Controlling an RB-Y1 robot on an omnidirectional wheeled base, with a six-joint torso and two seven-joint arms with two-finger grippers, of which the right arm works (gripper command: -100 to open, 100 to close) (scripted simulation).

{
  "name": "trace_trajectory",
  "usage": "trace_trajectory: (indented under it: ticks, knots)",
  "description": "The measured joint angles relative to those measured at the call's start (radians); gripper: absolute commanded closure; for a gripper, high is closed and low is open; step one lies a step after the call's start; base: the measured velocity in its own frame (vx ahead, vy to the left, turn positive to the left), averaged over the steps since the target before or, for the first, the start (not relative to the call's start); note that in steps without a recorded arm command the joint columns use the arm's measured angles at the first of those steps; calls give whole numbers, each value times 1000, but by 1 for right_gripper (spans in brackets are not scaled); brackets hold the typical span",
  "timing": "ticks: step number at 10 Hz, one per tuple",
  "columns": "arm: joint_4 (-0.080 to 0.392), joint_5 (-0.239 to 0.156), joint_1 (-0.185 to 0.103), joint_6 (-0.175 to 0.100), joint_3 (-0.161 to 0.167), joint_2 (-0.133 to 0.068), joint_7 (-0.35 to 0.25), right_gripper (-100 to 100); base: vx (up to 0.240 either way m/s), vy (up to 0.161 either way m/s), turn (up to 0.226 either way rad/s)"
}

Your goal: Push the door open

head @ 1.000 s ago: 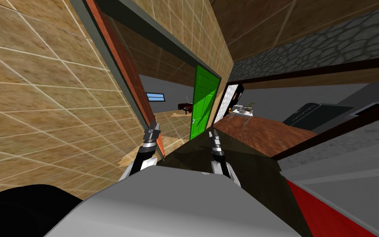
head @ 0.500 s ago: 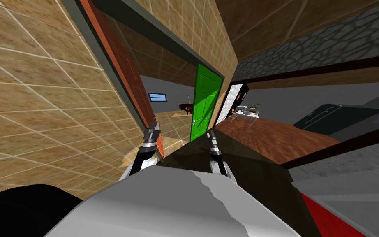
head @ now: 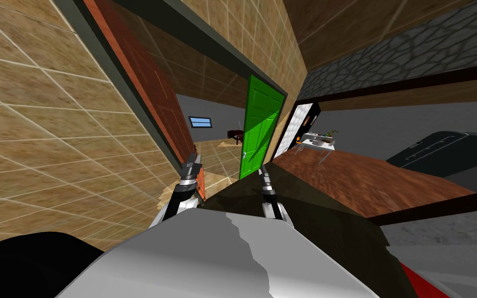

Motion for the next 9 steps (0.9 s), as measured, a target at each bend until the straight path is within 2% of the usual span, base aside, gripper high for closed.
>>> trace_trajectory:
  ticks: [4,9]
  knots:
    - [75,3,-24,-8,10,-3,1,-100,87,-63,66]
    - [173,9,-58,-20,24,5,8,-100,83,-62,70]
